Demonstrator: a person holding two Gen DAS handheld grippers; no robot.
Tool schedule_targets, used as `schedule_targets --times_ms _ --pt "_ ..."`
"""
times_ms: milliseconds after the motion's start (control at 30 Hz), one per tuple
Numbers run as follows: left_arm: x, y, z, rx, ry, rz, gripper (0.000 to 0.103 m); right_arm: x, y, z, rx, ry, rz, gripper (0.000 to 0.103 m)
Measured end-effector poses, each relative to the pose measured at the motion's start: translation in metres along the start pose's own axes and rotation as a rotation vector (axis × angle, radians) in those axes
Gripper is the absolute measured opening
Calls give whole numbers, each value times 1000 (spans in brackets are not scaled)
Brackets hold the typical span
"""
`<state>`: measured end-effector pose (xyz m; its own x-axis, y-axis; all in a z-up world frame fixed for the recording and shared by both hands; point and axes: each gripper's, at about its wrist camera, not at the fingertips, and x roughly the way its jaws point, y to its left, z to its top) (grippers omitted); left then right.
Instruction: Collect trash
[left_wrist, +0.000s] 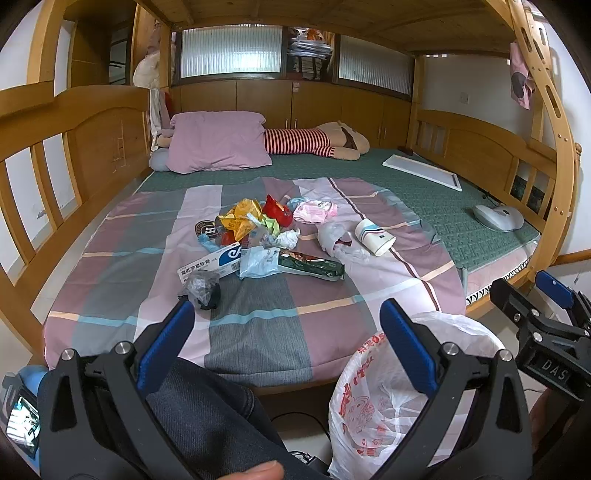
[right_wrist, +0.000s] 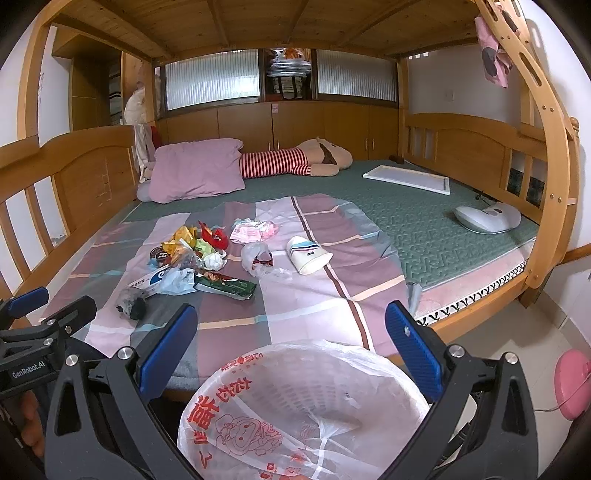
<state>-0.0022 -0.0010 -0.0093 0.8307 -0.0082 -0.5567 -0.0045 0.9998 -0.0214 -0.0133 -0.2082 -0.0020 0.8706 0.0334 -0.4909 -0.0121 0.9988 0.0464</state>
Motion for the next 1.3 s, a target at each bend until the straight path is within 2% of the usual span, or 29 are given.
schedule_targets --times_ms 1300 --pt "3 1 -3 -1 11 7 100 0 -7 0 20 6 0 100"
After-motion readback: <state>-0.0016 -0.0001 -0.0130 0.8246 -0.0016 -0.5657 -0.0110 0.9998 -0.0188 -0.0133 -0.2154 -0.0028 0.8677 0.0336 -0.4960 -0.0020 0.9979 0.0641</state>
